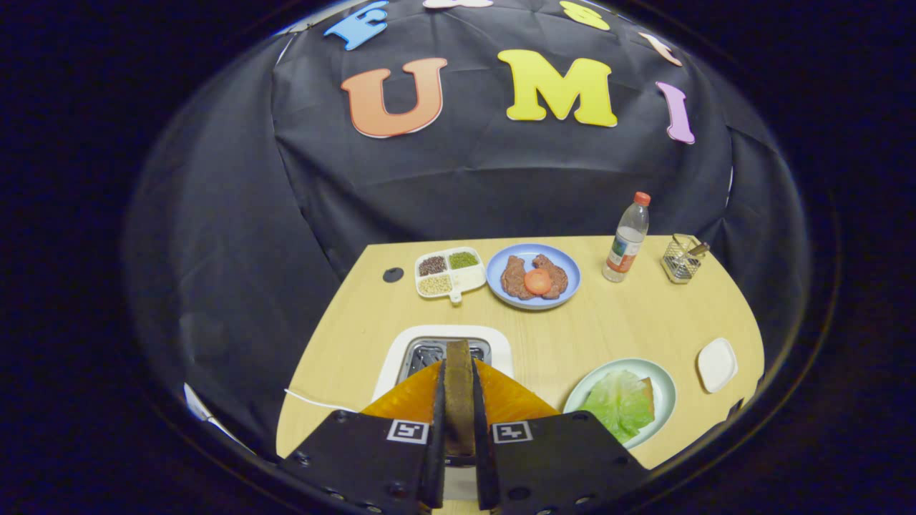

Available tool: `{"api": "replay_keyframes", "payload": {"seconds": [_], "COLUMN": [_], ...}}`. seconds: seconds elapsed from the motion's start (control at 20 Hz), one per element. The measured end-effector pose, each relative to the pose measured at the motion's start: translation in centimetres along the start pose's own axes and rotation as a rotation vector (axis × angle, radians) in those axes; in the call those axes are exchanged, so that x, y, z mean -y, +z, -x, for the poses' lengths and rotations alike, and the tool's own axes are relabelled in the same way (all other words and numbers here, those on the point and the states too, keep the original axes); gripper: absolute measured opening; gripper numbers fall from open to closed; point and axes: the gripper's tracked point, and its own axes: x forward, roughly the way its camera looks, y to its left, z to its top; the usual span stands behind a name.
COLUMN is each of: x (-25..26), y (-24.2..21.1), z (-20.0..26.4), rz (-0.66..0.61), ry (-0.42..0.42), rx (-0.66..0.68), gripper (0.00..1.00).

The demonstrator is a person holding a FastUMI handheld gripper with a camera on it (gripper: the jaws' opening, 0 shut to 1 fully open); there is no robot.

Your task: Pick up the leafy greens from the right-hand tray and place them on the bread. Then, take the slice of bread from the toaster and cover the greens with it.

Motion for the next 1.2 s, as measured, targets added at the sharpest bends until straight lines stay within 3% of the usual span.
{"api": "replay_keyframes", "payload": {"seconds": [0.3, 0.55, 1.2], "x": [2.1, 7.4, 19.2], "y": [3.4, 4.9, -6.1], "z": [4.8, 6.3, -1.4], "rz": [-0.097, -0.149, -0.244], "ry": [0.076, 0.057, -0.091], "rx": [0.044, 0.066, -0.135], "gripper": [0.18, 0.18, 0.18]}}
